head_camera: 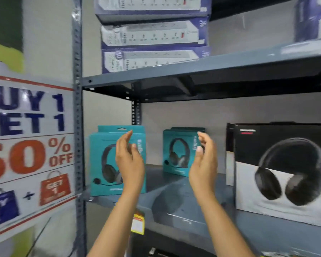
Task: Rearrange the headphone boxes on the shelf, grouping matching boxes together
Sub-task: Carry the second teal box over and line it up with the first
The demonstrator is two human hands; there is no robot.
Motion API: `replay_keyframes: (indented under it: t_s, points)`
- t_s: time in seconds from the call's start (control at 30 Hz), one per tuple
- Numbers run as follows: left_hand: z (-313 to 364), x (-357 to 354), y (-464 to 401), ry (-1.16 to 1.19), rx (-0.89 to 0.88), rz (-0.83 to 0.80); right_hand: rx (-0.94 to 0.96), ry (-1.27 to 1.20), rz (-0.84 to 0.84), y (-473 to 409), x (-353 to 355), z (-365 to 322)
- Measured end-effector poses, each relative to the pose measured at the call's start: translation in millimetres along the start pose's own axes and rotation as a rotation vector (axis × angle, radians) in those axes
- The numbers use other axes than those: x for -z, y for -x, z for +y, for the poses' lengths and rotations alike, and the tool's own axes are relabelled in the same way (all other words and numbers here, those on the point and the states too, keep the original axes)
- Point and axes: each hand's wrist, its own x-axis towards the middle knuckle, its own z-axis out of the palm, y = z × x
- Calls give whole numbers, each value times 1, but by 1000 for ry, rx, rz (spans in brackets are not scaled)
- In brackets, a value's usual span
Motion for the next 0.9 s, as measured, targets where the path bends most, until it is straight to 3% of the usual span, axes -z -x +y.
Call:
replay_keyframes:
  t_s: [0.17,0.27,0.47,0.63,0.77,0.9]
  points:
    - [-62,86,-61,-146,14,134,-162,-121,-154,50,-127,-24]
    - [-79,91,-60,-167,45,133,-282,-132,-169,59,-145,-19]
    - [-120,108,-54,-126,300,55,-461,-26,-244,79,-169,1]
    - [-115,107,-55,-68,288,0,-431,-35,-267,80,-167,2]
    - [-89,88,-67,1,222,-64,-368,15,-101,50,-141,-5]
    - [-75,58,-69,88,299,-165,-295,60,-15,19,-99,2]
